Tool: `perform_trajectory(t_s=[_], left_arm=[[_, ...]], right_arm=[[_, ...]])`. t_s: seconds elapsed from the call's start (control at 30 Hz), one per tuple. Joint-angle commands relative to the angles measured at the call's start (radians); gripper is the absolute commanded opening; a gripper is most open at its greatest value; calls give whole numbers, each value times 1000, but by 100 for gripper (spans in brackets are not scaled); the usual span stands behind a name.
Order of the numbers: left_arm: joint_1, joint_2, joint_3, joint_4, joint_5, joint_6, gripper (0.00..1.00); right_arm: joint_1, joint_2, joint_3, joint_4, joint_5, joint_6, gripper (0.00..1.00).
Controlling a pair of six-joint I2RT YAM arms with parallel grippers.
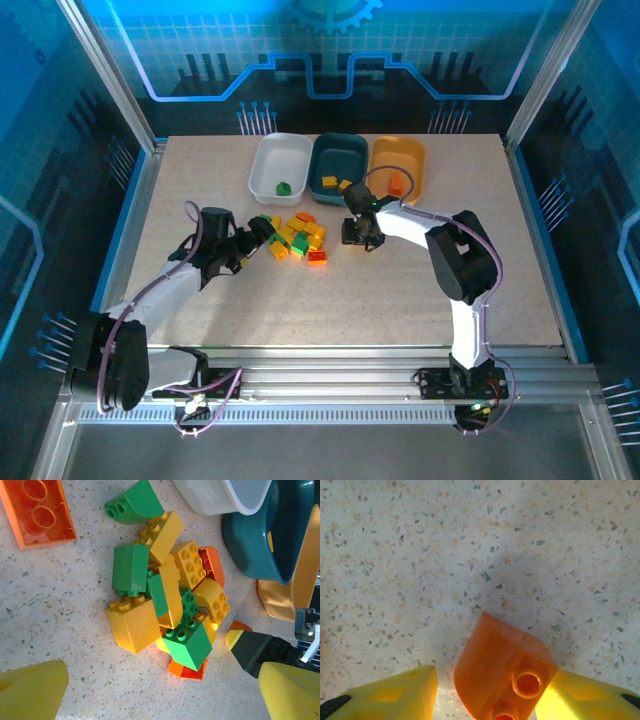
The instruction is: Sort the legos into containers by color
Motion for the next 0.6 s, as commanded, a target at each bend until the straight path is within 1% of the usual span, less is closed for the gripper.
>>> perform_trajectory(t_s=[0.0, 0.07, 0.2, 0.3, 0.57], left_arm=[[-7, 13, 37, -4, 5, 14, 99], [-7, 17, 41, -7, 2, 17, 99], [-7, 31, 47, -9, -1, 19, 99], [-8, 33, 51, -8, -3, 17, 99], [-21, 50, 69, -9, -12, 19, 99]], right_arm=[[-19, 47, 45, -6, 5, 2, 53], [-23, 63, 50, 4, 2, 3, 51], [-25, 82, 61, 10, 15, 6, 41], [-25, 57, 51, 27, 31, -9, 36], [-27, -12, 60, 28, 71, -73, 33]])
